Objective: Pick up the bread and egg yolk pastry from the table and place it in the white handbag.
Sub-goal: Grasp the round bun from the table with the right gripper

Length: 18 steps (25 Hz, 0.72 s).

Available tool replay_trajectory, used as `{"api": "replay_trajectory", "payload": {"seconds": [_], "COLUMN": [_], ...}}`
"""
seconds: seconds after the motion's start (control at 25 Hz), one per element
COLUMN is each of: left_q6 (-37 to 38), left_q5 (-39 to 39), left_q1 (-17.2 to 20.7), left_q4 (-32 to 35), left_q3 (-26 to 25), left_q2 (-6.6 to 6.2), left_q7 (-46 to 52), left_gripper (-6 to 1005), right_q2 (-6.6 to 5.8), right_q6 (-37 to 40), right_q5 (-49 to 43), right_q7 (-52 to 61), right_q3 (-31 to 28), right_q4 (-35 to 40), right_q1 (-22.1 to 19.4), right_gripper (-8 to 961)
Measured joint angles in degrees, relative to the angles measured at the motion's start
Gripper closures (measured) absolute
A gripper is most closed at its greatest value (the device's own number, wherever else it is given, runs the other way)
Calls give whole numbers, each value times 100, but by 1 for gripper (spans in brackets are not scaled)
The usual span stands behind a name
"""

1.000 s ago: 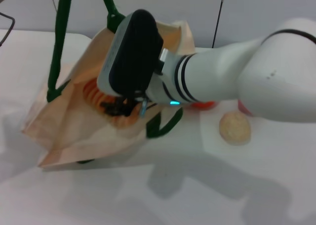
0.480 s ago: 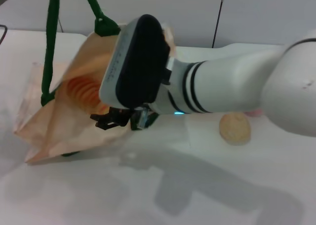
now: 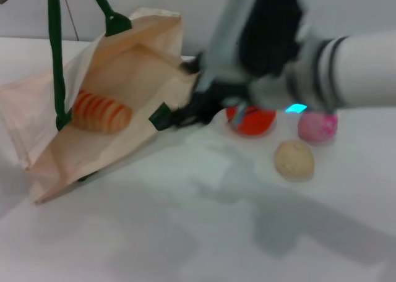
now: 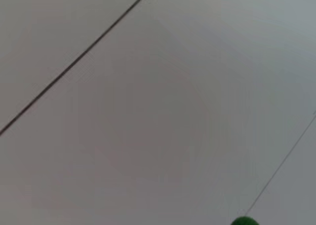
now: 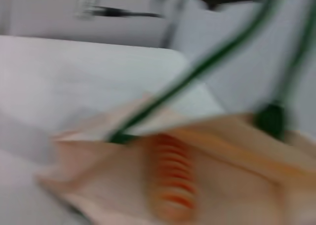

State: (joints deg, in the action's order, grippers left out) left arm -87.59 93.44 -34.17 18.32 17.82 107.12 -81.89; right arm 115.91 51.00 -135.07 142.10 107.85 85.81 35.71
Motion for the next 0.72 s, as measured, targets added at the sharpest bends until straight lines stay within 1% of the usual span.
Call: {"api": "replay_trajectory", "payload": {"seconds": [0.08, 0.16, 0.32, 0.44, 0.48, 0.72], "left_q6": [-10, -28, -73, -81, -83, -90], "left_q5": [0, 0, -6, -23, -27, -17], "left_q1": [10, 10, 2, -13, -18, 14], "left_q4": [-6, -13, -31, -36, -36, -36], "left_q3": [-5, -6, 27, 42, 43, 26], "left_q2": [4, 5, 13, 20, 21, 37], "left_q7": [-6, -7, -7, -5, -5, -9], "left_gripper": [885, 885, 885, 885, 885, 886], "right_q2": [1, 3, 2, -3, -2, 10], "right_q6": [130, 303, 604, 965, 1249, 1850], "right_q5": [-1, -6, -18, -29, -31, -30], "right_q7": [-6, -8, -11, -102, -195, -312], "right_q3": [-390, -885, -1696, -2108, -2261, -2260], "right_q4": [-78, -321, -875, -1154, -1240, -1352], "right_q1": [-76, -109, -84, -75, -102, -154], "right_gripper": [57, 58, 60, 61, 62, 65]}}
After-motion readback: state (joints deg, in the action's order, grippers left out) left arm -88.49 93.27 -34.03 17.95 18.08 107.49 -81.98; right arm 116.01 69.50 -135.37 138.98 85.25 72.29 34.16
